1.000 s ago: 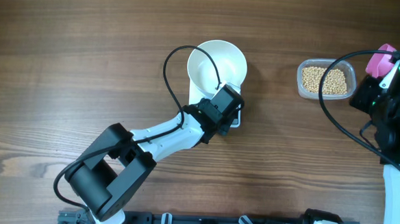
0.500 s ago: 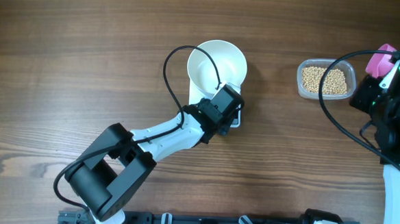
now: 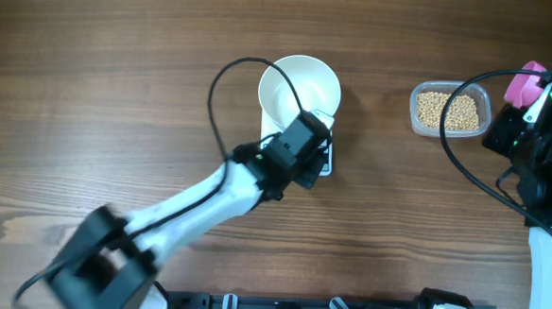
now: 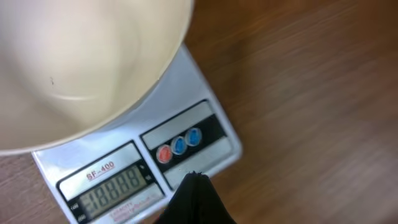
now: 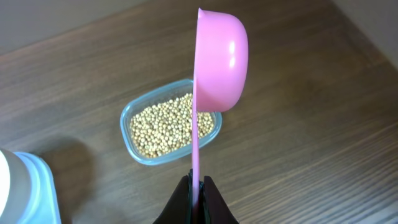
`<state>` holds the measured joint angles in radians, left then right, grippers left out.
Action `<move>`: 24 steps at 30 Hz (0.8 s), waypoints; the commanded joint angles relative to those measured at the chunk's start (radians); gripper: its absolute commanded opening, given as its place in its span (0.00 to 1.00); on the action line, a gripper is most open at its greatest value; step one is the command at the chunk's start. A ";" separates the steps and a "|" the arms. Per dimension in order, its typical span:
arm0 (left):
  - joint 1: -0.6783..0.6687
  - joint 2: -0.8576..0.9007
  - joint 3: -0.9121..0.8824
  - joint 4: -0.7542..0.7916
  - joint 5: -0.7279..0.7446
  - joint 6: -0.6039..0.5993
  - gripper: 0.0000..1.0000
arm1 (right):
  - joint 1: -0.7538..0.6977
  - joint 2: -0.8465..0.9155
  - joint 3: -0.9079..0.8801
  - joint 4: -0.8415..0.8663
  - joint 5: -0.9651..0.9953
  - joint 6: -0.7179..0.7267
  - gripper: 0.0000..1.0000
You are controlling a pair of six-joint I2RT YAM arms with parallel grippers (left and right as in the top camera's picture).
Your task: Scoop item into bowl and weigh 150g on scale
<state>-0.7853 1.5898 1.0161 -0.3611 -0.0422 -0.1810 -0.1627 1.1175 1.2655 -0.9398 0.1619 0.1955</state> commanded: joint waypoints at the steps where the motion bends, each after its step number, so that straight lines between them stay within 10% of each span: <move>1: -0.002 -0.141 0.003 -0.045 0.113 -0.063 0.04 | -0.002 0.005 0.000 -0.014 -0.023 -0.013 0.04; 8: 0.126 -0.386 0.003 -0.074 0.030 -0.176 0.04 | -0.002 0.005 0.000 -0.060 -0.206 -0.116 0.04; 21: 0.823 -0.540 0.003 -0.274 0.023 -0.224 0.04 | -0.002 0.005 0.000 -0.100 -0.142 -0.118 0.04; 24: 0.932 -0.517 0.003 -0.284 0.022 -0.224 0.25 | -0.002 0.005 0.000 -0.113 -0.136 -0.159 0.04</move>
<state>0.0387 1.0534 1.0164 -0.6403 -0.0200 -0.3923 -0.1627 1.1175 1.2655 -1.0447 -0.0063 0.0914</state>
